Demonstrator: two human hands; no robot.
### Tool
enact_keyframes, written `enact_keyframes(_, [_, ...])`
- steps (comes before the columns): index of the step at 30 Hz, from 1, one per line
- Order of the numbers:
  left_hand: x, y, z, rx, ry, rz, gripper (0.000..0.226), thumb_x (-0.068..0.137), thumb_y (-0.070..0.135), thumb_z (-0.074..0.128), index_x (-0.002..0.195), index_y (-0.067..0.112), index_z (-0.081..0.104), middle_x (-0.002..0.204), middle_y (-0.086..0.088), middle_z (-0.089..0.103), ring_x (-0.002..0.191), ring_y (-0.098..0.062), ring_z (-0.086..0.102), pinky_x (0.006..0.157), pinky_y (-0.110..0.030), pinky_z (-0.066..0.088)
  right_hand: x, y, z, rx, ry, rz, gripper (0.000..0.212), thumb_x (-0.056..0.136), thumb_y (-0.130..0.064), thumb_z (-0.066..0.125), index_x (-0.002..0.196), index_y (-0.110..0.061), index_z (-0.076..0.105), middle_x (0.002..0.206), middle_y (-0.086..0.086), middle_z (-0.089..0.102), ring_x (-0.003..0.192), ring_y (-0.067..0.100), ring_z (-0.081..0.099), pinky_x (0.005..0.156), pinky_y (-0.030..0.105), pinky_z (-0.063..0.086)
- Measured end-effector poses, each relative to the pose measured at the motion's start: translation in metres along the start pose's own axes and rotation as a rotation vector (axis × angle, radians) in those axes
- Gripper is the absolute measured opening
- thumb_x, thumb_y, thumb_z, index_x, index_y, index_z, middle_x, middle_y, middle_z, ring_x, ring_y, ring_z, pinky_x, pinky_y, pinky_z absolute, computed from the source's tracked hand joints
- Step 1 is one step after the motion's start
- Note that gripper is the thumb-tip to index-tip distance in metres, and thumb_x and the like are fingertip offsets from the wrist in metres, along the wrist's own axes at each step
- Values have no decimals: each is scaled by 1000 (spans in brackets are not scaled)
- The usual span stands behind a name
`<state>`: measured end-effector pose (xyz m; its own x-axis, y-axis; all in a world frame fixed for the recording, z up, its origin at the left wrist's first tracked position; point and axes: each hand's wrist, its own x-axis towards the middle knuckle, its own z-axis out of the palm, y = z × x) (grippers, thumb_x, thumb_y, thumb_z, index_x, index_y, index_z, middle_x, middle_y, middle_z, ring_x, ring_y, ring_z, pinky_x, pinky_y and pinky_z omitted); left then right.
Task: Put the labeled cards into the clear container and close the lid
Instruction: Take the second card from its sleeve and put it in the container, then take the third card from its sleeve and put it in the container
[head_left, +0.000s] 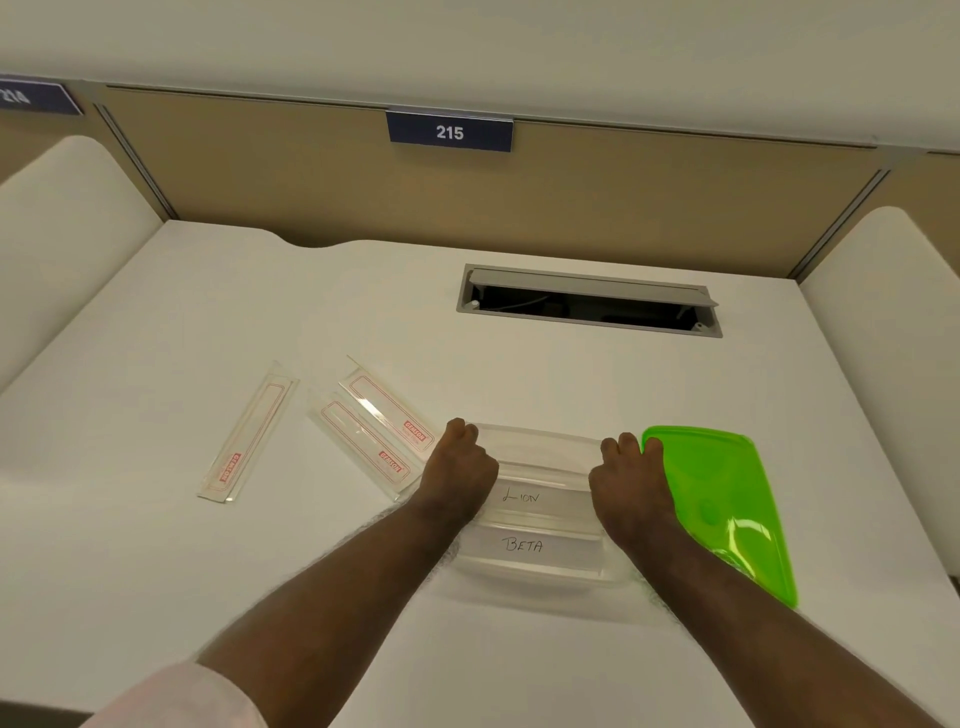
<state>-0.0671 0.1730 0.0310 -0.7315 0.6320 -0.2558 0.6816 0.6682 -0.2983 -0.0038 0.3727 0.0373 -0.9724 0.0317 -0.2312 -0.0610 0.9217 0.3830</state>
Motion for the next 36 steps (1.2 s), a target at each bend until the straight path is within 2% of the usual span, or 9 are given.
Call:
enact_keyframes(4, [2,0,1,-19,-5,-16,14,82,2,57,82,12,67,83,-2,69,92,-27,52,92,-39,33,1,-3,-2,-29,-11,-5,25,81,-14,50,98,-18,68,111,8,56,109,32,45,95,47,30])
enact_keyframes(7, [0,-1,2,-94,49,-49,8,81,11,60,86,12,67,87,-4,67,92,-27,54,90,-40,34,1,-3,-4,-13,23,-7,19,83,-25,57,98,-22,68,109,5,58,106,30,48,92,48,30])
enact_keyframes(12, [-14,-9,5,-263,372,-141,12,80,20,59,86,18,69,77,1,68,75,-24,57,73,-37,38,8,0,-14,112,260,8,15,81,-38,64,85,-26,72,87,0,65,82,27,57,74,41,35])
enact_keyframes(15, [-24,-26,13,-346,548,-248,25,81,21,57,102,20,70,91,3,70,81,-24,60,77,-40,38,14,-6,-26,208,405,0,13,81,-36,63,86,-28,72,85,-3,65,78,24,58,73,40,37])
enact_keyframes(17, [-33,-43,20,-368,588,-350,30,80,21,59,109,20,68,97,3,70,85,-25,61,80,-42,39,19,-16,-39,274,445,-8,14,81,-36,63,89,-30,72,87,-5,66,80,23,60,75,40,37])
enact_keyframes(22, [-56,-95,50,-385,486,-556,37,77,17,62,114,17,65,105,-3,70,92,-29,62,84,-46,40,33,-56,-72,380,470,-92,17,83,-37,60,93,-30,72,93,-4,67,85,23,59,78,42,36])
enact_keyframes(28, [-75,-137,93,-400,292,-622,50,72,7,65,122,12,63,119,-9,67,101,-36,61,85,-53,42,52,-125,-97,377,389,-248,25,89,-35,50,101,-24,69,98,-2,67,91,26,55,76,42,32])
enact_keyframes(33, [-79,-152,118,-423,95,-588,63,83,20,60,144,23,42,152,-3,42,135,-29,41,101,-55,34,60,-172,-103,253,216,-328,22,88,-32,54,100,-18,66,101,3,66,103,29,49,90,48,30])
enact_keyframes(36, [-79,-156,125,-450,42,-571,67,87,25,55,149,26,31,158,0,31,142,-26,30,106,-56,30,63,-191,-102,189,104,-331,22,87,-32,58,102,-18,64,106,5,66,111,30,48,100,50,27])
